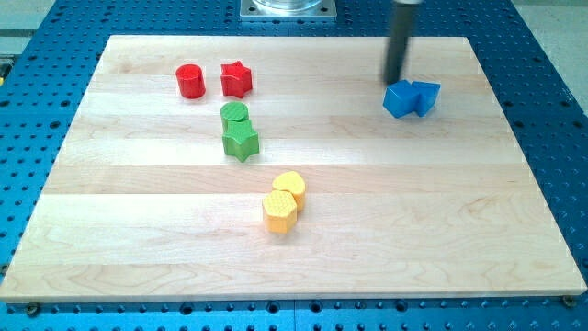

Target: Separate the blue triangle and blue cube from each other

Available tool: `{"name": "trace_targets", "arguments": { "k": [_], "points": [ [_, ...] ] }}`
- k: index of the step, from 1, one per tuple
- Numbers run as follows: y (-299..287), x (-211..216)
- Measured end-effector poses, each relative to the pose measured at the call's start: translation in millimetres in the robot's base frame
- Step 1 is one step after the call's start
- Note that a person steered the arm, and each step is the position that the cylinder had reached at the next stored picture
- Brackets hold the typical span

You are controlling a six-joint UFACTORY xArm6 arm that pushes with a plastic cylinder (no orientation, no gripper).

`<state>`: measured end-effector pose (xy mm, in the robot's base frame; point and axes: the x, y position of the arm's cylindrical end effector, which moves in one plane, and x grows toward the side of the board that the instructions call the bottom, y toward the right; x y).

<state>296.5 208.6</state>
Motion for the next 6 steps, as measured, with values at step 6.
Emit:
{"name": "trace_targets", "arguments": {
  "k": [6],
  "points": [
    [-61.1,63.5]
  ]
}}
